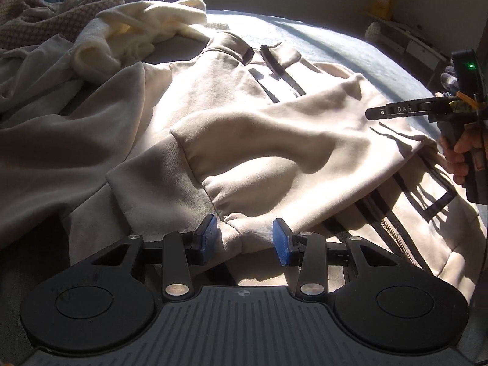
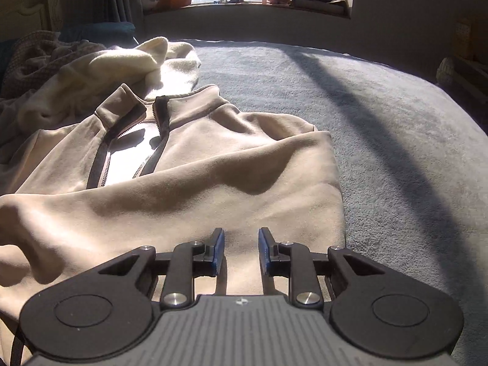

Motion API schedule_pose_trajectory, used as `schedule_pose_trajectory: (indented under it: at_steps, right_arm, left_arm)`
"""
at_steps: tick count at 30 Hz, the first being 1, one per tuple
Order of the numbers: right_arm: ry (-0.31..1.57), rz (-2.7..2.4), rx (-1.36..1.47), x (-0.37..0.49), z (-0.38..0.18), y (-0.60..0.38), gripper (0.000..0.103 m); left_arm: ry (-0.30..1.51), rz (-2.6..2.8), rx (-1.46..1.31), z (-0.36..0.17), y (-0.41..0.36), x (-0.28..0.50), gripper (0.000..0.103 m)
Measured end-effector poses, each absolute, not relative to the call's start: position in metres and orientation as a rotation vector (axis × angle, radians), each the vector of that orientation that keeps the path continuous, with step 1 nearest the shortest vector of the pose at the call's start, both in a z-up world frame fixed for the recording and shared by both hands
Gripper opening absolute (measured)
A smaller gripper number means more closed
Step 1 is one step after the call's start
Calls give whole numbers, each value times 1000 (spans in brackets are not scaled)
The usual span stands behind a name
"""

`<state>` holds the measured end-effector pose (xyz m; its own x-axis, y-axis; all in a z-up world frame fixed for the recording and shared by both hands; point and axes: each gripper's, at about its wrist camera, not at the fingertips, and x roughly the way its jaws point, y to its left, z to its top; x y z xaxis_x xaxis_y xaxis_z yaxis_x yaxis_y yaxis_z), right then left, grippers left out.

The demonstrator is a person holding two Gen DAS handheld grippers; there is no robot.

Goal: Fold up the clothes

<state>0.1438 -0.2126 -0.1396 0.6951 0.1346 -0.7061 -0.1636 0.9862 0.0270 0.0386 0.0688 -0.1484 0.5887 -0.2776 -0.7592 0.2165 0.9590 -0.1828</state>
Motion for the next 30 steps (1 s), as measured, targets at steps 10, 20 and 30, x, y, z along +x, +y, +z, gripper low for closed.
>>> schedule_pose_trajectory:
  at_steps: [10, 20, 30]
  right_arm:
    - [800, 607, -126, 161, -164, -102, 26]
    - [759, 557, 47, 178, -132, -115, 27]
    - [657, 857, -343, 93, -145, -12, 26]
  left_arm:
    - [906, -279, -3, -146, 58, 33, 40]
    - [896, -286, 19, -142, 67, 24, 41]
    - [888, -255, -148, -142, 95, 25, 41]
